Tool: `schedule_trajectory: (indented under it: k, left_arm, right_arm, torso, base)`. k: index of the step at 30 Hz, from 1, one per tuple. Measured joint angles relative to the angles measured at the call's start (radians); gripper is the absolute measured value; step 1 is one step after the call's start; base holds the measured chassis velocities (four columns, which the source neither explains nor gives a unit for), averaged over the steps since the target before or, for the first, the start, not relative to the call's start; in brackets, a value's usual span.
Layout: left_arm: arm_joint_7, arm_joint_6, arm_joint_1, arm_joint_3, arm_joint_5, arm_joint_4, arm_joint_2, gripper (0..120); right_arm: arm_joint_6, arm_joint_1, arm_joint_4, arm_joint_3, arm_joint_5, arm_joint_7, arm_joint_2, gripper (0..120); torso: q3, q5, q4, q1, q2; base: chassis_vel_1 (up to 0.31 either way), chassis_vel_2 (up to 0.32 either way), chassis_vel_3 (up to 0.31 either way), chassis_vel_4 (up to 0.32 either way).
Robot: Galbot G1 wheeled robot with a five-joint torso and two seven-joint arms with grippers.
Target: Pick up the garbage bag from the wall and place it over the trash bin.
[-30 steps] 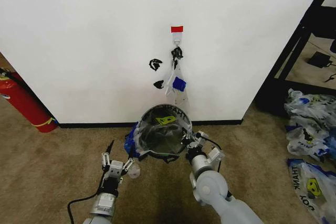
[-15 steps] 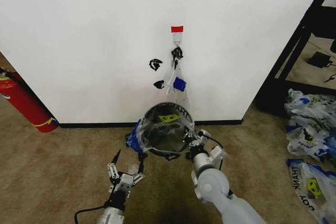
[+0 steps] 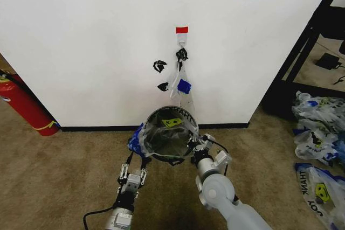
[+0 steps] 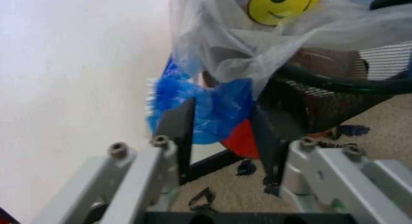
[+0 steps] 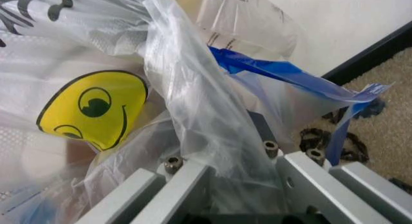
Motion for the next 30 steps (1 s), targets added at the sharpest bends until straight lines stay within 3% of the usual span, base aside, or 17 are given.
schedule_trajectory:
  k: [8, 18, 23, 30]
  left_arm:
    - [0.029, -0.033, 0.001, 0.002, 0.002, 0.0, -0.004, 0]
    - [0.041, -0.052, -0.007, -0.015, 0.046, 0.027, -0.004, 0]
    - [0.028, -0.095, -0.047, -0.052, 0.203, 0.118, -0.005, 0]
    - [-0.039, -0.032, -0.094, -0.065, 0.213, 0.16, -0.004, 0]
  right_arm:
    - [-0.002, 0.001, 0.001, -0.001, -0.005, 0.003, 0.01, 0]
    - [-0.006, 0.002, 0.012, -0.006, -0.005, 0.015, 0.02, 0]
    - [-0.024, -0.004, 0.058, -0.015, 0.017, 0.043, 0.029, 0]
    - [-0.049, -0.015, 0.086, -0.017, 0.03, 0.06, 0.025, 0]
  torso:
    - [0.0, -0.0002, 0.0, 0.0, 0.0]
    - [0.0, 0.0, 0.0, 0.0, 0.0]
    - [0.0, -0.0002, 0.0001, 0.0, 0.0]
    - [0.0, 0.0, 0.0, 0.0, 0.0]
  base:
    - [0.0, 0.0, 0.0, 0.0]
    - [0.0, 0.0, 0.0, 0.0]
    - [0.0, 0.0, 0.0, 0.0]
    - [0.0, 0.0, 0.0, 0.0]
